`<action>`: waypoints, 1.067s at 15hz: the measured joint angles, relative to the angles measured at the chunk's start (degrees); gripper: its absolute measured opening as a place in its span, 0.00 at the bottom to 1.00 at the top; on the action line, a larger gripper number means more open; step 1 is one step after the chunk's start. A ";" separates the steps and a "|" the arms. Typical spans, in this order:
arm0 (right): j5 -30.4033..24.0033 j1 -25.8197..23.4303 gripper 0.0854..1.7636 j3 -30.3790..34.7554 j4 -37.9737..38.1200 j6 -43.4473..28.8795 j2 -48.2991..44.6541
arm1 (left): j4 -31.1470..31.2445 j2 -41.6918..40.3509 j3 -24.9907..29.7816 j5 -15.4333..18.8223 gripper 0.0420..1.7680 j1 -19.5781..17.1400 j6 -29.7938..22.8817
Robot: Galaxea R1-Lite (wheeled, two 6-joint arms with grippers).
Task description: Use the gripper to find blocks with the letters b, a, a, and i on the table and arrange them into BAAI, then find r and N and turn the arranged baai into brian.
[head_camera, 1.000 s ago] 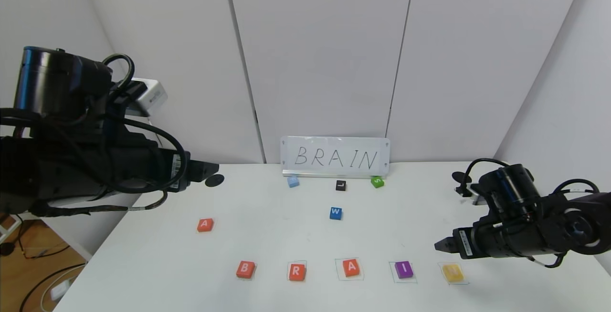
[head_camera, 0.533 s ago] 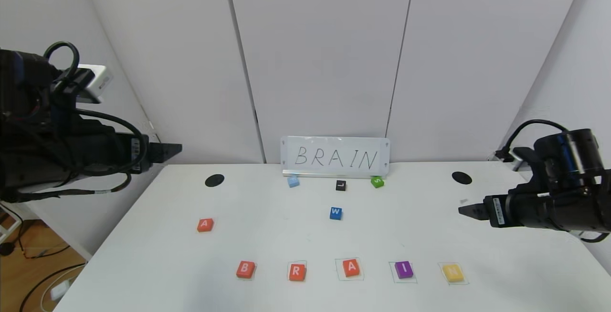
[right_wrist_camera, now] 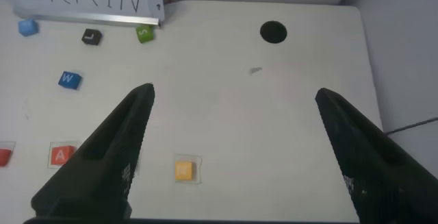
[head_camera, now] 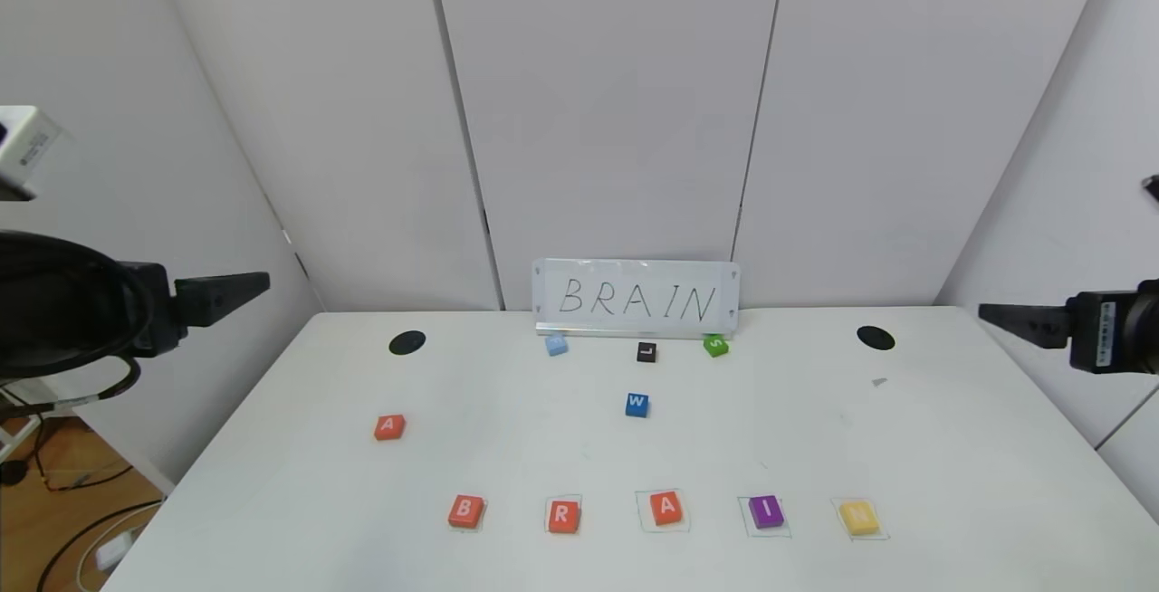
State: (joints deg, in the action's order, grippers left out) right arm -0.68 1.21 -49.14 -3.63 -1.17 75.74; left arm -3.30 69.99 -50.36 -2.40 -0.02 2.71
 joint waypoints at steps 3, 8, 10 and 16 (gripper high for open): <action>-0.24 -0.72 0.96 1.43 0.00 1.24 -8.96 | 0.07 -8.14 3.69 0.20 0.97 -0.38 0.18; 0.00 -0.99 0.96 6.18 0.02 2.29 -27.12 | 1.21 -24.93 7.72 0.40 0.97 -0.38 3.01; 0.24 -1.05 0.96 7.25 0.88 3.00 -34.43 | 2.73 -31.54 8.83 0.52 0.97 -0.24 4.66; 0.37 -1.26 0.96 7.96 5.97 8.23 -51.60 | 8.06 -46.78 9.59 2.33 0.97 -0.38 6.00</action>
State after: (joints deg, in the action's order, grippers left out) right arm -0.32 -0.05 -41.18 2.34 7.06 24.14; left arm 4.75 23.21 -40.77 -0.07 -0.40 8.70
